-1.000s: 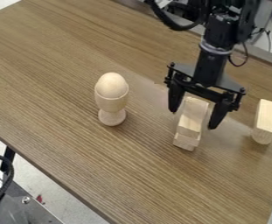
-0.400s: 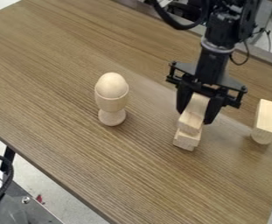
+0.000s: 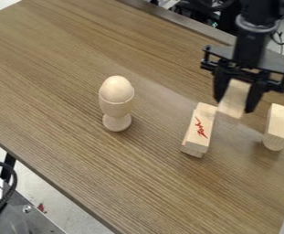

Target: Put a rectangle on the others rectangles

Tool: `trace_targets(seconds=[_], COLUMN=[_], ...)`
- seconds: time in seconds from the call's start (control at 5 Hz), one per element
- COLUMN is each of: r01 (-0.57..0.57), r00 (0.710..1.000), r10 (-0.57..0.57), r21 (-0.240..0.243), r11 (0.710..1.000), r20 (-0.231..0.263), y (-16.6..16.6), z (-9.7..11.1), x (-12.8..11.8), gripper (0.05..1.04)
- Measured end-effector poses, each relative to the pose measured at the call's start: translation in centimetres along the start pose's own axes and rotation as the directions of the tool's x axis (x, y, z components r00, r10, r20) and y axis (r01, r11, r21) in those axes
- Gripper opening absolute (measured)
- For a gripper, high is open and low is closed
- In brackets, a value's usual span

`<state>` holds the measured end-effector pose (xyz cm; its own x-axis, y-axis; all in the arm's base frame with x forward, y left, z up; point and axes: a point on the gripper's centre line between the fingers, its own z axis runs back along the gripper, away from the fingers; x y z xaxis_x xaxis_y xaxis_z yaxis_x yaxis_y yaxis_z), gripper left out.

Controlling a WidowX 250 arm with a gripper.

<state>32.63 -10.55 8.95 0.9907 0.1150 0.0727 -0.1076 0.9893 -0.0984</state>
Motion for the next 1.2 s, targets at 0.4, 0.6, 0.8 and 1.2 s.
trace_targets(seconds=[0.4, 0.6, 0.8, 1.2], r01=[0.033, 0.034, 0.040, 0.037], r00=[0.999, 0.999, 0.998, 0.998], r10=[-0.034, -0.034, -0.040, -0.037], r21=[-0.011, -0.005, -0.003, -0.005], r11=[0.999, 0.999, 0.999, 0.999], r20=[-0.010, -0.037, -0.052, -0.055], y=[-5.1, -6.0, -6.5, -6.4], z=[0.7, -0.1, -0.9, -1.4], x=[2.4, 2.8, 2.7, 2.5], gripper=[0.555, 0.555, 0.555, 0.555])
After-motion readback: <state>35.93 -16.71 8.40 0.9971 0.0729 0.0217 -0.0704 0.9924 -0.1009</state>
